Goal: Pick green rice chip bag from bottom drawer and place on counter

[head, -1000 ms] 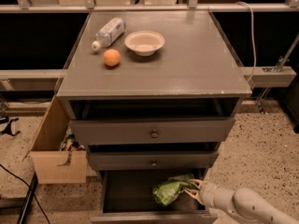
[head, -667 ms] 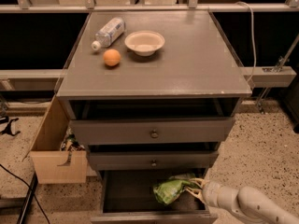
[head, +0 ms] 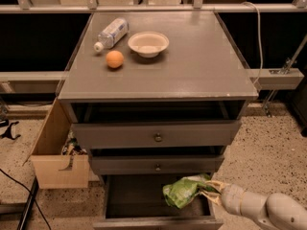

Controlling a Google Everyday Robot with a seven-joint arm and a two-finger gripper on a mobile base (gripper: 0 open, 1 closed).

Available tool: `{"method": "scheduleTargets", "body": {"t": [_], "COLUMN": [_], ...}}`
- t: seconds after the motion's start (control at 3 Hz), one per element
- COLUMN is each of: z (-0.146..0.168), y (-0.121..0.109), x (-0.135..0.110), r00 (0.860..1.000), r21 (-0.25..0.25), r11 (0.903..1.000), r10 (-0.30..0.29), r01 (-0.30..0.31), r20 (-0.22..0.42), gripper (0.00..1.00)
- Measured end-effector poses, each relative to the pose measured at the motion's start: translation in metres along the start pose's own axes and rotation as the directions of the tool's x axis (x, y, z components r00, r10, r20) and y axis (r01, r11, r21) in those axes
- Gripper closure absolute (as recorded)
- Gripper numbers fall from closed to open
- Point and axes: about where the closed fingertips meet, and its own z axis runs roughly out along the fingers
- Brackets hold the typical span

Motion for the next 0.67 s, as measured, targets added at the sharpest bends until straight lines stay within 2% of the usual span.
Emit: {"method": "scheduleTargets", "body": {"t": [0.33,0.67], "z": [-0.046,-0.096], "y": [-0.004,-0.021], "x": [-0.05,-0.129], "r00": [0.999,0.984], "r21": [0.016,0.03], "r11": [0.9992,0.9868], "r10": [-0.038,-0.161], "r01": [0.038,0.159], "r20": [0.033,0.078], "gripper": [1.0,1.0]}}
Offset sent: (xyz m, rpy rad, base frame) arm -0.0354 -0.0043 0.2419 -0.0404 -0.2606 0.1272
